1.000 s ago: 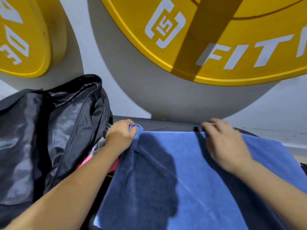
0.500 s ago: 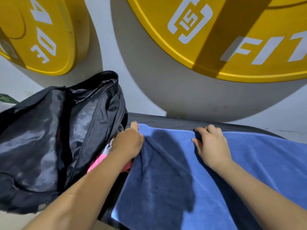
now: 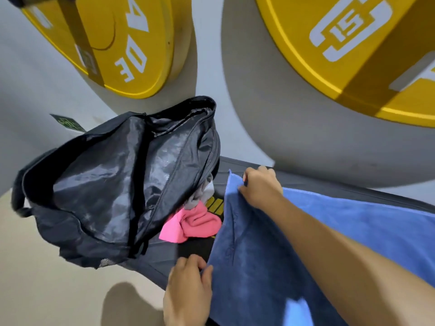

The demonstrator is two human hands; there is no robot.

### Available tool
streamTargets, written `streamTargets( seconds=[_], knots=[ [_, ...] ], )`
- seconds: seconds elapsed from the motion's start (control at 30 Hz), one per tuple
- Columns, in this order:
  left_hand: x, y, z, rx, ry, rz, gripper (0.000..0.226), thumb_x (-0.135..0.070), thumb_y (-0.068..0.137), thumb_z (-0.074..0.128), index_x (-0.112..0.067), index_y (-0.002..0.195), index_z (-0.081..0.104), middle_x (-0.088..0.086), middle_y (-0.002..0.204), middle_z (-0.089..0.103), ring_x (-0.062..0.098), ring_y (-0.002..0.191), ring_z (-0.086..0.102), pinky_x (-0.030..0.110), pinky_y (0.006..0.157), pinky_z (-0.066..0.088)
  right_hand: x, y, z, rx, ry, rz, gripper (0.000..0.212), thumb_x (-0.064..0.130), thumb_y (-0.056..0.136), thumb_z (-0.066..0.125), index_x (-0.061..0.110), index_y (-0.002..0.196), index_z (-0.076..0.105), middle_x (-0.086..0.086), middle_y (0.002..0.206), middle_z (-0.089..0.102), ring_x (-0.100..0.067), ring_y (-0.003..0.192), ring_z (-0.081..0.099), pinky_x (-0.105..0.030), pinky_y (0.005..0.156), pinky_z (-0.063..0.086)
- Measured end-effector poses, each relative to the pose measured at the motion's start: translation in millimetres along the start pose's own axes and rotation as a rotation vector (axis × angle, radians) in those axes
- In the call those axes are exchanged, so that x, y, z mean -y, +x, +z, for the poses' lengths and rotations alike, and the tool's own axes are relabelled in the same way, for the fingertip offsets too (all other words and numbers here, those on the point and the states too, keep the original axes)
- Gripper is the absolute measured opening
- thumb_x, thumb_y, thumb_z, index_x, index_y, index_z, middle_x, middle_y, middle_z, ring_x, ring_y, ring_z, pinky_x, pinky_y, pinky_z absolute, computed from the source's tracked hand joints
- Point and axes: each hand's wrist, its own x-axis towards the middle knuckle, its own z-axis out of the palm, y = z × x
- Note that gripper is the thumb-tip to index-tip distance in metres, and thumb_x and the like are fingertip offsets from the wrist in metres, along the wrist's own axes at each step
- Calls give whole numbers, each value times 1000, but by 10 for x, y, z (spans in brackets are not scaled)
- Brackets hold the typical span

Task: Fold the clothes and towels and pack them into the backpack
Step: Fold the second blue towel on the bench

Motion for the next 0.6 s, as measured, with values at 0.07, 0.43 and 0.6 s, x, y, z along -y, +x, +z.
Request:
streamTargets(
  seconds=[0.07,0.43,0.6],
  knots=[
    [51,43,-6,9,-2,42,30,-35,91,55,-35,70,33,-8,85,43,17,95,54,30,80,42,40,101,31,31,-49,4,24,25,93,53,14,113,58,-9,119,49,-29,119,39,-34,83,42],
    [-203,593,-262,298,100,153,85,-28,73,50,-66,134,4,-11,113,63,22,100,61,31,75,50,-110,333,-203,53,175,-97,13,13,85,55,21,80,46,4,77,54,-27,85,52,-34,74,45],
    [-174,669,-383,259,156,134,89,-27,76,50,-64,137,-3,-11,95,61,17,84,57,26,60,40,-68,390,-112,107,16,-48,21,28,83,69,21,99,58,1,101,63,-23,96,56,-34,83,49]
  ],
)
